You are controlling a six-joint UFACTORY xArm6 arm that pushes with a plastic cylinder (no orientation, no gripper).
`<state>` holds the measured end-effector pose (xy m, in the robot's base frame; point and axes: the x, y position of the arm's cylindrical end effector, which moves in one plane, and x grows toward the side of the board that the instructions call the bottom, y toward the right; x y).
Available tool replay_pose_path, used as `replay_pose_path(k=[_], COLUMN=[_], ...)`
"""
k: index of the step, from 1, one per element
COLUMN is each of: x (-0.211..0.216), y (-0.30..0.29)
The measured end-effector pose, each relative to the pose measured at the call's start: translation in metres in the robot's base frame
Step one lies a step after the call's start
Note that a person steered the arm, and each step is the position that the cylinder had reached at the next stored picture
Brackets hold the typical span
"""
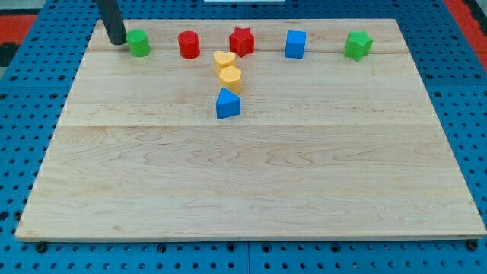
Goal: Slightly push the green circle down
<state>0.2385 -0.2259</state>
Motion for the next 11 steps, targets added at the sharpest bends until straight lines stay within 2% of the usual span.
replay_pose_path(k=[3,5,8,11], x=[-0.013,-0.012,0.009,0.009], y=[0.003,0.029,0.029,0.057])
